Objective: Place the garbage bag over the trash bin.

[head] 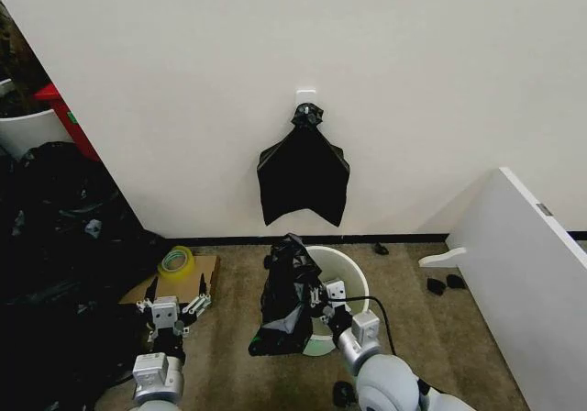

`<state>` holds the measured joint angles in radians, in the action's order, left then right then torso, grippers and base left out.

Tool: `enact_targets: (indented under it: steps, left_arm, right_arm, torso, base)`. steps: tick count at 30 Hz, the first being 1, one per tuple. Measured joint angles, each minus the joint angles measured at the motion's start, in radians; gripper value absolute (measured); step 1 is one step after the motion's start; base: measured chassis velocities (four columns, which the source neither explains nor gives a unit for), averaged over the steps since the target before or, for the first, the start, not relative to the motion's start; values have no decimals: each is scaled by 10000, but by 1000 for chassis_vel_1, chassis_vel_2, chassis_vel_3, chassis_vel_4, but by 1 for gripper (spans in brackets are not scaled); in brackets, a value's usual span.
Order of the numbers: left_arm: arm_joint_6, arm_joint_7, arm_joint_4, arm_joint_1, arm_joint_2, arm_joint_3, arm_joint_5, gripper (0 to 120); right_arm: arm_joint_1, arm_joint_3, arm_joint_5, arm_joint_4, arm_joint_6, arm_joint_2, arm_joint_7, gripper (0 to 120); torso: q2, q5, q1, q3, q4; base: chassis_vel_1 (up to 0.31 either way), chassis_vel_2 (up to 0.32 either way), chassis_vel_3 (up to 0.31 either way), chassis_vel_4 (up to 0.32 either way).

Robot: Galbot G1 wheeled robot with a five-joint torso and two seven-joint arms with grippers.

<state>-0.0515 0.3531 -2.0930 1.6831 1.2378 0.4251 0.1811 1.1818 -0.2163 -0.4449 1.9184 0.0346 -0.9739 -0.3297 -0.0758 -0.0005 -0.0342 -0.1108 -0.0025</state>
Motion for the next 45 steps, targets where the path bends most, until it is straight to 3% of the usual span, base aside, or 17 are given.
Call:
enact_targets:
  steps: [3, 5, 6, 10, 14, 21, 24, 31, 37, 41, 45]
  left_arm:
    - [30, -526, 265, -264, -154, -52, 555, 100]
    - [-9, -1911, 643, -763, -386, -135, 1697, 100]
    - [-9, -1911, 643, -763, -386, -135, 1697, 100]
    - [-202, -3487, 1029, -1565, -540, -300, 2561, 100]
    - [-6, -3902, 1110, -1848, -634, -460, 2888, 100]
    - [1149, -3244, 1296, -2630, -911, -1306, 3003, 100]
    - [2154, -2821, 1413, -3063, -980, -1958, 3122, 99]
    - [2699, -2715, 1854, -3647, -972, -2657, 3197, 96]
    - [3262, -2322, 1908, -3995, -974, -3101, 3259, 95]
    - [4677, -626, 1679, -4459, -852, -3771, 3430, 94]
    - [5094, -133, 1720, -4702, -723, -4056, 3446, 90]
  right_arm:
    - [53, 304, 1094, -590, 664, -7, 550, 0]
    - [175, 921, 2516, -1475, 1643, -101, 1460, 0]
    - [175, 921, 2516, -1475, 1643, -101, 1460, 0]
    - [194, 1138, 2957, -2142, 2550, -99, 2341, 0]
    - [22, 946, 2692, -2273, 2732, -132, 2497, 0]
    - [142, 669, 1825, -1850, 2616, -227, 2313, 0]
    - [181, 564, 967, -1438, 2220, -254, 1794, 0]
    - [322, 505, -911, -743, 1519, -306, 777, 0]
    - [524, 517, -904, -687, 1500, -408, 763, 0]
    - [701, 493, -502, -731, 1594, -545, 885, 0]
    - [781, 506, -184, -773, 1695, -572, 989, 0]
  torso:
    - [0, -1, 0, 0, 2]
    - [1, 2, 0, -1, 3]
    - [1, 2, 0, -1, 3]
    - [0, -1, 0, -1, -8]
    - [0, 1, 0, 0, 7]
    - [0, 1, 0, -1, 1]
    - [0, 0, 0, 0, -1]
    - [0, -1, 0, 0, 2]
    - [0, 0, 0, 0, 1]
    - [0, 0, 0, 0, 0]
    - [0, 0, 0, 0, 0]
  base:
    - [0, 0, 0, 0]
    - [0, 0, 0, 0]
    - [0, 0, 0, 0]
    - [0, 0, 0, 0]
    - [0, 0, 0, 0]
    - [0, 0, 0, 0]
    - [0, 0, 0, 0]
    - [0, 0, 0, 0]
    - [0, 0, 0, 0]
    - [0, 0, 0, 0]
    - [0, 0, 0, 0]
